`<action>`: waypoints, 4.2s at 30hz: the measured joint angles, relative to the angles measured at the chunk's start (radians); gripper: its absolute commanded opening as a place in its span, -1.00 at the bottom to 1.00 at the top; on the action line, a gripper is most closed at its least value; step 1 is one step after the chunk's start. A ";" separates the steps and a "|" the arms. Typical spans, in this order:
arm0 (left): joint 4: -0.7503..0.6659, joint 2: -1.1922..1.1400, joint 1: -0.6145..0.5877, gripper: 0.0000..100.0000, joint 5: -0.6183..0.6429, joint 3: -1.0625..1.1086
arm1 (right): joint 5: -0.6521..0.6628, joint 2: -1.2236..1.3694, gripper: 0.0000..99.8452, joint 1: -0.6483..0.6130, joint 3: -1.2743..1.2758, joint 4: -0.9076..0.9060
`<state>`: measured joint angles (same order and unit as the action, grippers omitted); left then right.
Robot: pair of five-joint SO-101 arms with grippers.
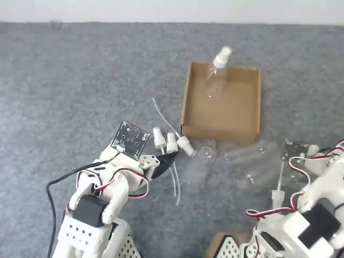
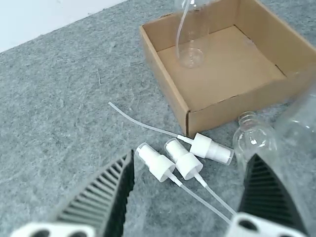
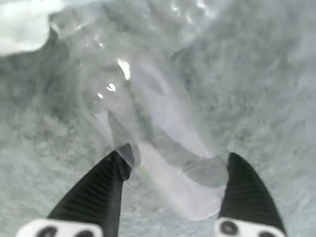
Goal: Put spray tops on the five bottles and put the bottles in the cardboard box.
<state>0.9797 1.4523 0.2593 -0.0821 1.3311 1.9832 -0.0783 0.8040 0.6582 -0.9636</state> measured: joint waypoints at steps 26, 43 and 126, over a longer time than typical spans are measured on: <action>0.000 0.000 0.000 -0.33 0.000 0.000 | -0.641 -0.009 -0.70 0.333 -0.002 0.000; 0.123 0.000 -0.198 -0.33 0.035 -0.075 | -1.582 -0.008 -0.62 -0.051 -0.044 -0.006; 0.100 0.003 -0.252 -0.33 0.035 -0.002 | -1.415 -0.138 -0.92 -0.167 -0.034 -0.382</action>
<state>1.0794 1.4553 0.0077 -0.0468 1.3295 0.5685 -0.2163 0.6368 0.6245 -1.3456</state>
